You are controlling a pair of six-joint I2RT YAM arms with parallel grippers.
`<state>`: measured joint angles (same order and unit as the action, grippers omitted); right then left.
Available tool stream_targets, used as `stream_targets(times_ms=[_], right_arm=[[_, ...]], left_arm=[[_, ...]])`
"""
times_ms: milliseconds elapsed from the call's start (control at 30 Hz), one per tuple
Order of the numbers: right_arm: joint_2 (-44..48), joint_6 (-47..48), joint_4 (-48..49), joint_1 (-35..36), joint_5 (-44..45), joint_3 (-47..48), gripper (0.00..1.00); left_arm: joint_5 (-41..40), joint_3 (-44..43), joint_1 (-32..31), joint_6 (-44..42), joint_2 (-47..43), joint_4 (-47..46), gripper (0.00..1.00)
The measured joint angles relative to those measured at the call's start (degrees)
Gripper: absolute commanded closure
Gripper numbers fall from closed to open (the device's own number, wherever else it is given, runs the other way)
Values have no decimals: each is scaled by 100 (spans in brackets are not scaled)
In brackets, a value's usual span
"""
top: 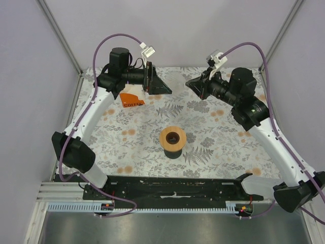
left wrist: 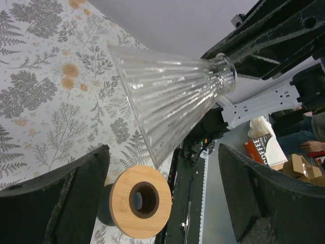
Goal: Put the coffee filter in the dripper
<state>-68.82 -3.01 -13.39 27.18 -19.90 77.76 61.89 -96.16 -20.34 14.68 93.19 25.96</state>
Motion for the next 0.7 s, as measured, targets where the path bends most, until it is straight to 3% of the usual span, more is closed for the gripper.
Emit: stream_targets(times_ms=[67,133,200,233,333,367,500,700], right_arm=[[26,-31,31,11,-111,-2,100],[57,-59,107,20,-214,-31,100],[70,-85,179,22,-293,-61,100],[70,-66,219,24,-291,-83,100],[31,-28,219,-68,-221,-210,100],[11,-35,229,-68,-223,-262,94],[7,46,129,-50,-227,-299,48],[151,173,-479,-168,188,-308,18]], left_arm=[[7,2,-92,136,2,-122,32],[37,2,-160,280,2,-258,58],[103,7,-205,411,2,-374,92],[173,9,-223,474,2,-393,98],[564,28,-232,566,-42,-549,98],[557,48,-232,562,-70,-527,98],[413,-44,-232,133,-83,31,98],[-1617,-1187,-553,-2033,-90,2186,98]])
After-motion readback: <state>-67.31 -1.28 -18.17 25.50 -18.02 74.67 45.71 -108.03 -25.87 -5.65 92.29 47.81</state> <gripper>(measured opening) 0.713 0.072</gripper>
